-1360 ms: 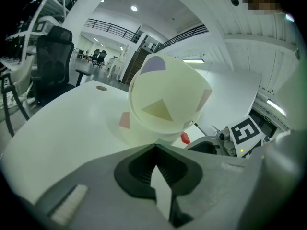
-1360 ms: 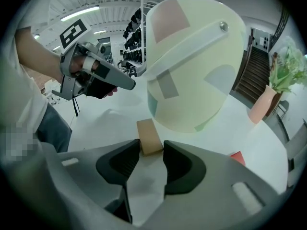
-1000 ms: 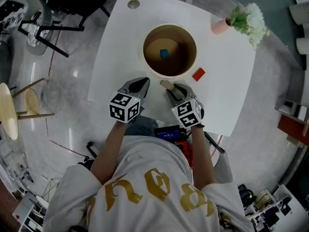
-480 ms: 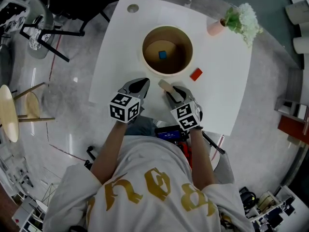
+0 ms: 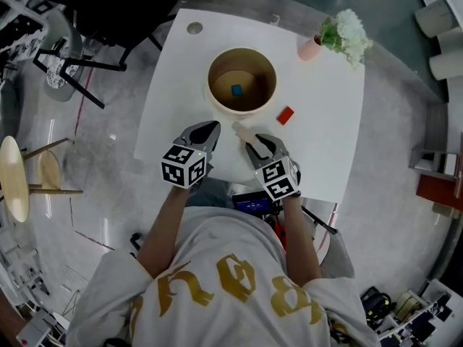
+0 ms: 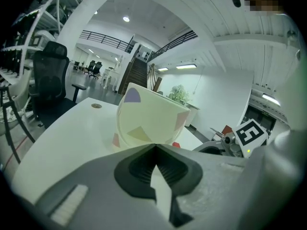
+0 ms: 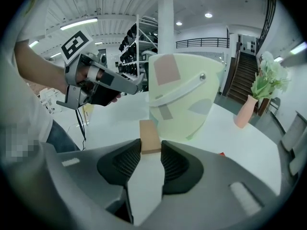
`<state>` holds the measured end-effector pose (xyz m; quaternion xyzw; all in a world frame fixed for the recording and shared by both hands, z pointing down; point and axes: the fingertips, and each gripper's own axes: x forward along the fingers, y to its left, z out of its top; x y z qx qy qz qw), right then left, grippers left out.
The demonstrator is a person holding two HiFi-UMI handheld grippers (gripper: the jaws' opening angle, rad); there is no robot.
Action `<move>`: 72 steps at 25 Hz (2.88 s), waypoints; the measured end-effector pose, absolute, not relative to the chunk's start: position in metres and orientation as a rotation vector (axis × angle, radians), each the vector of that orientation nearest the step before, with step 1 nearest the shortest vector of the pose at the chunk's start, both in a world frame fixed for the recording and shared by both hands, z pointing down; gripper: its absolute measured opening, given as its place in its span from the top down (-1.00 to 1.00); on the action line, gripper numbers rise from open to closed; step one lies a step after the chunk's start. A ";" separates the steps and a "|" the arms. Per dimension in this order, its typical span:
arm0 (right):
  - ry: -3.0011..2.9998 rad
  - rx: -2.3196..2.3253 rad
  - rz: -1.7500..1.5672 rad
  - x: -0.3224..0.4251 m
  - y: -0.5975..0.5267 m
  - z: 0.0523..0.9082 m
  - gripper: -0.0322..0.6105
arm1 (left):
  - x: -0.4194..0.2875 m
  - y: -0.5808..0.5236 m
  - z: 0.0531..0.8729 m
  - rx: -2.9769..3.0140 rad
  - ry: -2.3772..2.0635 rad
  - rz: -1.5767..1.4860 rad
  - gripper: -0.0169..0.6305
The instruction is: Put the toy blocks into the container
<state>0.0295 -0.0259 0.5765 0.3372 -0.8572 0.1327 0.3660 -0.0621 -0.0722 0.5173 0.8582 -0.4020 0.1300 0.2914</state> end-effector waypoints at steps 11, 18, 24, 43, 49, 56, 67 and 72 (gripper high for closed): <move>-2.307 1.014 0.271 0.039 -0.026 0.519 0.39 | -0.051 -0.064 0.488 2.349 -1.099 0.309 0.94; -2.389 1.173 0.267 0.047 -0.030 0.481 0.39 | -0.049 -0.065 0.464 2.393 -1.119 0.268 0.94; -2.410 1.214 0.261 0.050 -0.033 0.465 0.40 | -0.049 -0.067 0.449 2.416 -1.127 0.235 0.94; -2.506 1.367 0.354 0.051 -0.088 0.423 0.39 | -0.054 -0.098 0.426 2.441 -1.109 0.179 0.94; -2.506 1.355 0.361 0.045 -0.106 0.427 0.39 | -0.062 -0.111 0.426 2.427 -1.137 0.158 0.94; -2.485 1.349 0.354 0.043 -0.111 0.432 0.39 | -0.062 -0.113 0.431 2.423 -1.138 0.181 0.94; -2.485 1.381 0.339 0.045 -0.116 0.432 0.39 | -0.059 -0.116 0.432 2.413 -1.152 0.138 0.94; -2.477 1.405 0.367 0.048 -0.117 0.433 0.28 | -0.061 -0.113 0.431 2.417 -1.173 0.134 0.94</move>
